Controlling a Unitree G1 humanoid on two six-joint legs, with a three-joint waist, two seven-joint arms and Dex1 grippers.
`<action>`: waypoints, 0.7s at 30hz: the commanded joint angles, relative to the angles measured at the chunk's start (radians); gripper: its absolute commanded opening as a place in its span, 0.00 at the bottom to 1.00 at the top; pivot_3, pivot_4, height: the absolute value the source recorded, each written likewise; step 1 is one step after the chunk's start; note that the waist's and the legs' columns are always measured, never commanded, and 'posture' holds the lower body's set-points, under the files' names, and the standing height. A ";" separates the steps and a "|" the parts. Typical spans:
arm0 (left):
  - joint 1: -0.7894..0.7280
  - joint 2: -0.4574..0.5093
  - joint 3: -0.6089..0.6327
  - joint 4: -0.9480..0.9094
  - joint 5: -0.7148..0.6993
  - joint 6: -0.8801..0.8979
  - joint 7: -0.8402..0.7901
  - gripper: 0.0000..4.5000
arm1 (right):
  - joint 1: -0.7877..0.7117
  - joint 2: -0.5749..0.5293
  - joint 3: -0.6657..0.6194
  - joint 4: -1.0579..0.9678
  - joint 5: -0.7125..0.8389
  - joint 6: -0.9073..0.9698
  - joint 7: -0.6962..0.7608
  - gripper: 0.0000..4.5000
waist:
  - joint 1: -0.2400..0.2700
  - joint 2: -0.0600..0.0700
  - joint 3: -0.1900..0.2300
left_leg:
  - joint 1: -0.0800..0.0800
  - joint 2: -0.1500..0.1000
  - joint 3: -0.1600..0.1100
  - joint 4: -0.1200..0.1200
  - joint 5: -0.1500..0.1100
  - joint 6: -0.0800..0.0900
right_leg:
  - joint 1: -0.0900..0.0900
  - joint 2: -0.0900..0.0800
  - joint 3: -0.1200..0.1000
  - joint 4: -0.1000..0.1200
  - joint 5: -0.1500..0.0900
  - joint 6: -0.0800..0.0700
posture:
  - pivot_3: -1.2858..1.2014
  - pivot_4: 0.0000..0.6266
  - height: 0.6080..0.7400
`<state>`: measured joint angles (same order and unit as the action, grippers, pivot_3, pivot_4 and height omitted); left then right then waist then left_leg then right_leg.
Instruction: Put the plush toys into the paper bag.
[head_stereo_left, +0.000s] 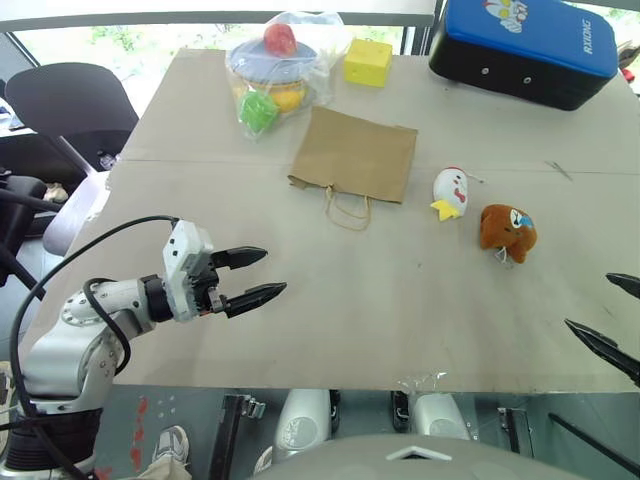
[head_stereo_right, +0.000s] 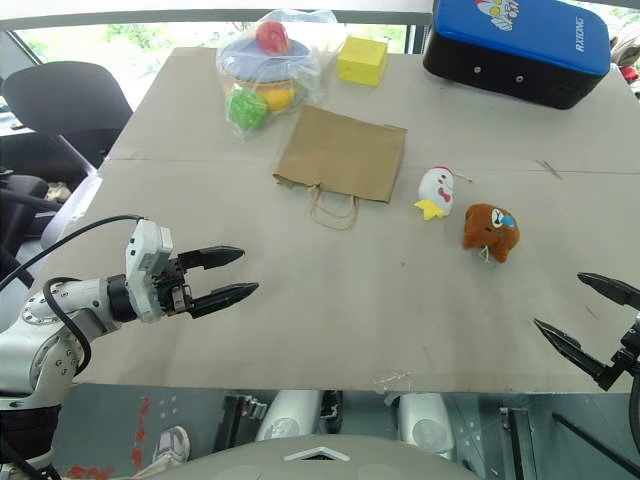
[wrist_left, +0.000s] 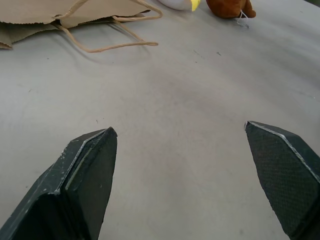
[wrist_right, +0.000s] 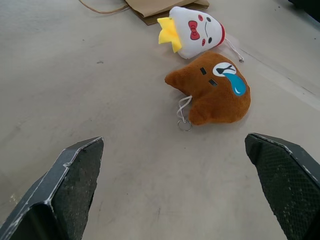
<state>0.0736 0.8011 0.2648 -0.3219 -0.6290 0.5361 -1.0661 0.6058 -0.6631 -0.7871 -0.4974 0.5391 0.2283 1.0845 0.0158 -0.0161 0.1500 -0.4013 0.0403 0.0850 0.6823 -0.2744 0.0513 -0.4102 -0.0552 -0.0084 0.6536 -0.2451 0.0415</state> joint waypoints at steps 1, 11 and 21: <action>-0.075 0.003 -0.022 0.021 0.027 -0.034 0.010 0.98 | -0.003 0.005 0.008 -0.071 0.031 0.013 -0.043 1.00 | 0.000 0.000 0.000 | 0.000 0.000 0.000 0.000 0.000 0.000 | 0.000 0.000 0.000 0.000 0.000 0.000 | 0.52 0.24 1.00; -0.559 -0.048 -0.322 0.377 0.382 -0.343 -0.002 0.98 | -0.027 0.057 0.129 -0.384 0.074 0.098 -0.258 1.00 | 0.003 -0.001 -0.001 | 0.000 -0.002 0.001 0.001 0.000 0.001 | 0.000 0.002 0.002 0.002 0.000 0.000 | 0.52 0.24 1.00; -1.037 -0.248 -0.593 1.100 0.777 -1.062 0.061 0.86 | -0.095 0.045 0.373 -0.550 0.015 0.303 -0.548 0.87 | 0.003 -0.005 0.000 | -0.002 -0.005 0.002 0.003 -0.001 0.002 | 0.000 0.004 0.002 0.001 0.002 0.005 | 0.52 0.24 1.00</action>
<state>-0.9290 0.5559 -0.3204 0.6985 0.1130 -0.4099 -1.0128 0.5138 -0.6198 -0.4160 -1.0200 0.5523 0.5021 0.5837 0.0183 -0.0212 0.1501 -0.4035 0.0359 0.0866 0.6853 -0.2755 0.0537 -0.4107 -0.0514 -0.0063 0.6547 -0.2435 0.0470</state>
